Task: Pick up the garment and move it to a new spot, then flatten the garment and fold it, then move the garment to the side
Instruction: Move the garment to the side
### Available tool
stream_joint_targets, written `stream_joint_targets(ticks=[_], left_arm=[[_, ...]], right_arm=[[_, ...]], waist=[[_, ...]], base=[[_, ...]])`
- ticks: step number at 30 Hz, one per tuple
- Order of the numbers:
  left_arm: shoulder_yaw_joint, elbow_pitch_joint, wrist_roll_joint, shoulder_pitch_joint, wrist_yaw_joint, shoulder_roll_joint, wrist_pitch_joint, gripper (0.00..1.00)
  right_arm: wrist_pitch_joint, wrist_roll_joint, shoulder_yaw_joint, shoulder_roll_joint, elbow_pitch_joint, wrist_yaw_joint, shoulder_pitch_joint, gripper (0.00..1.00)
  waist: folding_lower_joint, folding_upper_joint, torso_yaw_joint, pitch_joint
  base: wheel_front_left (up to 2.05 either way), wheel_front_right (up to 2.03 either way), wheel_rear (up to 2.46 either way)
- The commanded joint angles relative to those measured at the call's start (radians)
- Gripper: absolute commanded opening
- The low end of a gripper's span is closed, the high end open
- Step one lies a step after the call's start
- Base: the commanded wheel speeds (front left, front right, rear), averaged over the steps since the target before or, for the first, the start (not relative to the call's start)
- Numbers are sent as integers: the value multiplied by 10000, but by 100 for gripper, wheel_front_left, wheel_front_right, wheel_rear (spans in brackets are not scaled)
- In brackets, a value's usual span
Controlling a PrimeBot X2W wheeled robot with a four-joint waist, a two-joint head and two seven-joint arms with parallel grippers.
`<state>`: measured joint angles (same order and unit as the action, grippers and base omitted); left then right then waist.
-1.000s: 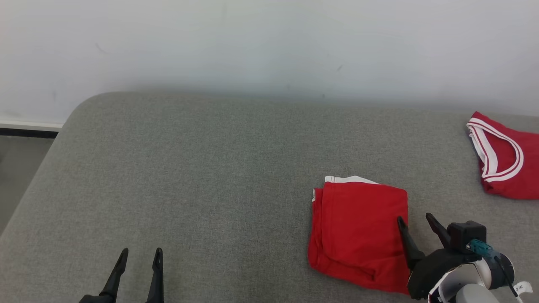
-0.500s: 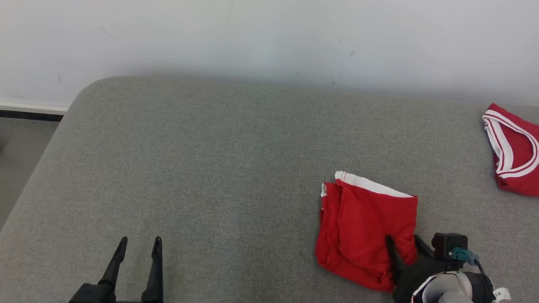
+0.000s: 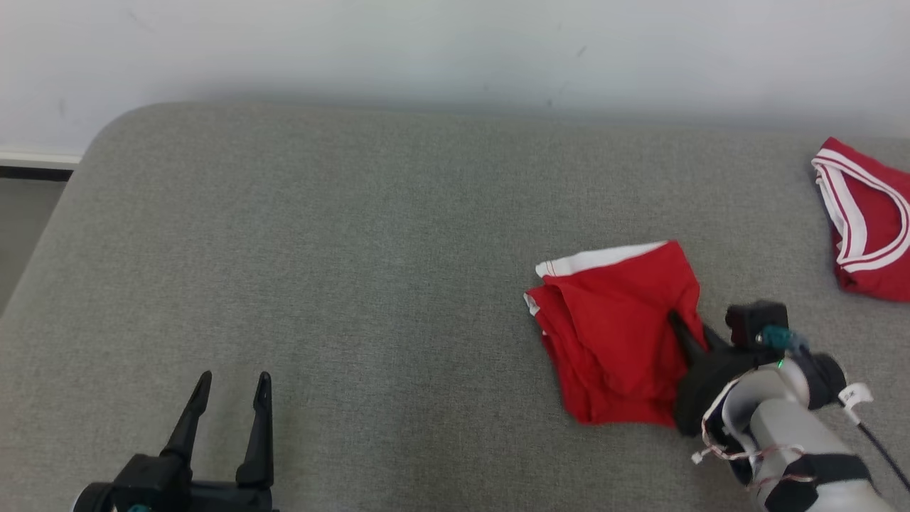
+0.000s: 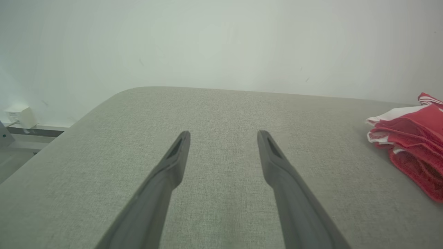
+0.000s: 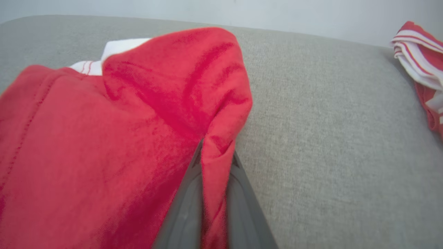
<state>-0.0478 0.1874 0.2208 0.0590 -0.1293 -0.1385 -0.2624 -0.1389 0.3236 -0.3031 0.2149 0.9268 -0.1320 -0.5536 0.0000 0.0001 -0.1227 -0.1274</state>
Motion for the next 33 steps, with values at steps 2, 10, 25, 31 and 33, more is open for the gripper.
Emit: stream_joint_targets(ticks=[2,10,25,31,33], left_arm=[[-53,-148,42,318,-7,-88,-32,100],[-204,-591,181,1022,-2,-408,-30,100],[-96,-1790,255,1819,-4,-1849,-30,100],[-44,-2414,158,1675,34,-2177,25,100],[-30,-2600,137,1611,45,-2250,87,100]], right_arm=[[197,57,-390,469,-292,32,-755,0],[903,410,-1371,1921,-1166,32,-2450,0],[1457,1078,-1082,4144,-1730,32,-4718,0],[1539,693,-857,4442,-1453,32,-5317,0],[1630,549,-848,4509,-1298,32,-5524,0]], waist=[[0,-1,408,-750],[0,-1,989,-2151],[0,-1,2548,-4064],[0,-1,2936,-4468],[0,-1,3007,-4568]], base=[[0,0,0],[0,0,0],[0,0,0],[0,0,0],[0,0,0]])
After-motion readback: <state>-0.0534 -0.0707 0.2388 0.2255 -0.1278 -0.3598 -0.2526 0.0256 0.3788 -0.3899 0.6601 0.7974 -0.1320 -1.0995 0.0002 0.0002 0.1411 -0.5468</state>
